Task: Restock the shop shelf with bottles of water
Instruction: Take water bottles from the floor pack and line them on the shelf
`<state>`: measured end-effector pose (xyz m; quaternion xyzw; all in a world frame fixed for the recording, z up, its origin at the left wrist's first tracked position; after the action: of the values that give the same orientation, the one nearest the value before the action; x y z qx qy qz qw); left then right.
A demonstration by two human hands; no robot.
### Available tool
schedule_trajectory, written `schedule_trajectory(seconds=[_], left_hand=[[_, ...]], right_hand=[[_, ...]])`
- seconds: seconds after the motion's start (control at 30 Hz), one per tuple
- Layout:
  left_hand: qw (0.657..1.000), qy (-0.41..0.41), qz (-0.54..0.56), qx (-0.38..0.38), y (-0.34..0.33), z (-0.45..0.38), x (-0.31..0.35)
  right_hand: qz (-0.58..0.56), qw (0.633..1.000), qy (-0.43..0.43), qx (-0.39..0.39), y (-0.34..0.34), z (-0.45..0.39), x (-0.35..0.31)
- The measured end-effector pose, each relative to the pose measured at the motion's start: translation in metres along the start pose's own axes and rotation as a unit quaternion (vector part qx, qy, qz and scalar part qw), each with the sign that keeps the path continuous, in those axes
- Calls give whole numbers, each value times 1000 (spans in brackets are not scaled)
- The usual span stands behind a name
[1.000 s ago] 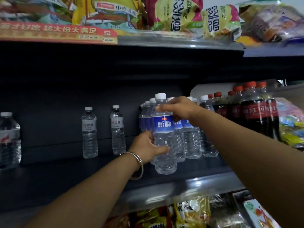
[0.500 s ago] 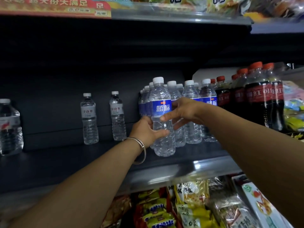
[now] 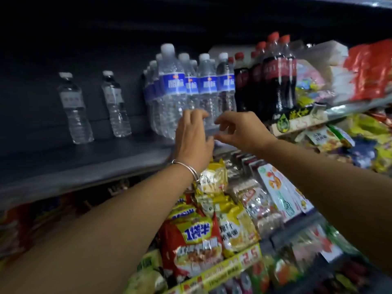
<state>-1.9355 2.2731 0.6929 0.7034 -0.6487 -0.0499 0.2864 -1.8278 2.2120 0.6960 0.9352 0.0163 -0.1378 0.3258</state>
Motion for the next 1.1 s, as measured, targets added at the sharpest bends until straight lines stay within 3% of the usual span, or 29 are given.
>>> schedule_trajectory(seconds=[0.2,0.47,0.7,0.83,1.1], left_hand=[[989,-27,26,-141,-92,109,8],[942,8,-61,-329,-244,287,-30],[907,-8,-37,-419,-363,479,-75],[856,21,-53,-514,-426,594,-112],[812,35,-76,-578,-506,774,-166]], right_hand=[[121,984,-89,-97,-32,132,64],[189,938,-178,-231,-128,325,162],[166,888,-260,-341,-260,524,241],[148,851,-282,-418,-336,632,266],[64,776,-301,-550,-473,813,283]])
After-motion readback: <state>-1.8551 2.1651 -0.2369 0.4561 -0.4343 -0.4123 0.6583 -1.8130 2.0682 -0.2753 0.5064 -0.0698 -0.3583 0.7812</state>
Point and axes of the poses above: each hand's wrist, its own z-axis away from the middle knuckle, its own y-axis out of the back of the hand, x = y × z, the point moved 7 cm from there along -z, towards the middle knuckle, and after that the axes turned 1 degree about y, right-handed, at the moved point
